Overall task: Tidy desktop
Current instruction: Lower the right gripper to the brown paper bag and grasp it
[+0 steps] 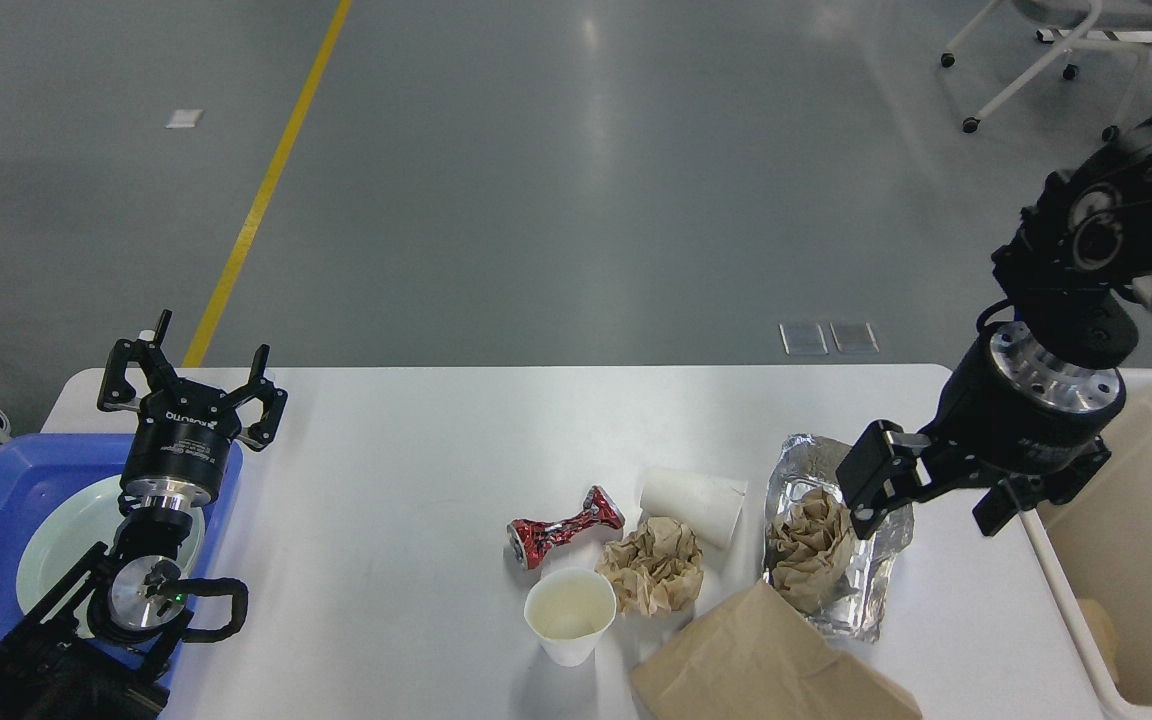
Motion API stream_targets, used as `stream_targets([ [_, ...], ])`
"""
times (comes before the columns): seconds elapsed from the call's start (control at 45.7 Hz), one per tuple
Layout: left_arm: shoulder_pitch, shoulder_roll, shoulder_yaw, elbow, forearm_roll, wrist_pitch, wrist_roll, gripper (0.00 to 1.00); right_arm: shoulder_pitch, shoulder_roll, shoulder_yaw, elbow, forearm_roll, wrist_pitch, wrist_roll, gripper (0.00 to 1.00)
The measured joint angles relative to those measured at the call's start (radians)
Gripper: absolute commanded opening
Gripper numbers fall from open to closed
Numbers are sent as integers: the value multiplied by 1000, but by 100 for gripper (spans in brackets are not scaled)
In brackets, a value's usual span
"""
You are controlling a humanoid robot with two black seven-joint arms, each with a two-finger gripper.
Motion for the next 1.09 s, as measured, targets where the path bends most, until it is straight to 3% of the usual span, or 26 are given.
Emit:
stream_targets([
  [0.153, 0, 0, 0, 0, 0, 0, 0, 96, -203, 33, 22, 0, -237, -178, 32, 88],
  [0.306, 0, 0, 1, 0, 1, 0, -1, 96, -349, 84, 30, -6, -394, -245, 43, 89],
  [0.525, 0, 0, 1, 0, 1, 0, -1, 96, -493, 134, 39, -29, -435, -326, 35, 100],
  [0.81, 0, 0, 1, 0, 1, 0, -2, 96, -690, 200, 21, -161, -424, -483, 24, 100],
  [0.854, 0, 0, 1, 0, 1, 0, -2, 96, -713, 206, 19, -176, -424, -488, 24, 92],
  [0.897, 0, 0, 1, 0, 1, 0, -2, 96, -725, 207, 18, -184, -423, -491, 24, 74],
  [0.985, 0, 0, 1, 0, 1, 0, -2, 96, -736, 206, 17, -193, -421, -499, 24, 0],
  [1.094, 0, -1, 1, 0, 1, 0, -2, 96, -735, 197, -1, -194, -422, -502, 24, 0],
])
